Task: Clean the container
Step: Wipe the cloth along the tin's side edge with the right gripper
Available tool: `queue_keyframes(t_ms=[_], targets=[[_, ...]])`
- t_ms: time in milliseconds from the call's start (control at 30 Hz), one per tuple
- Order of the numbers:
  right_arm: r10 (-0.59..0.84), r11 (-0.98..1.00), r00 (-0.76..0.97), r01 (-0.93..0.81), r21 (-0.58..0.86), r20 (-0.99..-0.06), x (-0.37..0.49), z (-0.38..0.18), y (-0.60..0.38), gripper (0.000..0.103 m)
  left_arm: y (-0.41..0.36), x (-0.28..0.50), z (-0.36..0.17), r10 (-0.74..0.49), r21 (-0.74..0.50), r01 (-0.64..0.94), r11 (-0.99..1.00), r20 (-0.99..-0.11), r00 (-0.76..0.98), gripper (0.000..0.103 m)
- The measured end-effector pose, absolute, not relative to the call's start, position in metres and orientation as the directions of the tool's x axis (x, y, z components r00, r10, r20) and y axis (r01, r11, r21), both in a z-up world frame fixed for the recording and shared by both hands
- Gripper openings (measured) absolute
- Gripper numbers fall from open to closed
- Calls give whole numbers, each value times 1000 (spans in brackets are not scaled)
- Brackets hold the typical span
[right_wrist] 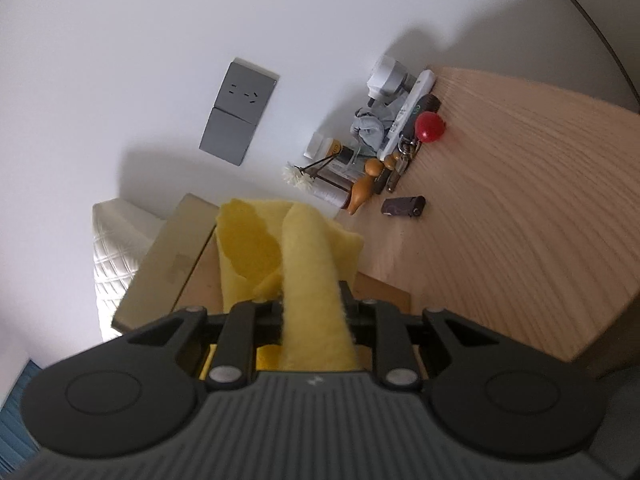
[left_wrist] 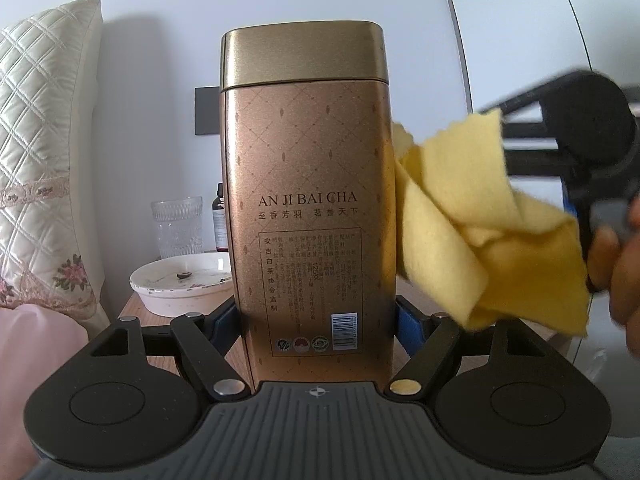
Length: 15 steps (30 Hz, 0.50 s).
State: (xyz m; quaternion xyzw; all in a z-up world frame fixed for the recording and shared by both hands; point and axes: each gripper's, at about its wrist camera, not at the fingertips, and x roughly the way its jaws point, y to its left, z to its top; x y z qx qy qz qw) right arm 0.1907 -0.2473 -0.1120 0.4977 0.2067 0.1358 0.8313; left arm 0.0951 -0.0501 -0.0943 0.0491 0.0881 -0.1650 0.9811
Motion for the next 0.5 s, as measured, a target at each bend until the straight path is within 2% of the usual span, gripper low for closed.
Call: queue_keyframes(t_ms=[233, 333, 500], targets=[[445, 454, 892, -140, 880, -87, 203, -71, -252, 22, -68, 80, -86, -319, 75, 337, 938, -190, 929, 80], [447, 454, 890, -136, 881, -93, 206, -78, -253, 22, -72, 78, -80, -319, 75, 338, 938, -189, 929, 80], [435, 457, 885, -60, 887, -164, 206, -106, -255, 22, -85, 70, -76, -318, 76, 337, 938, -191, 929, 80]])
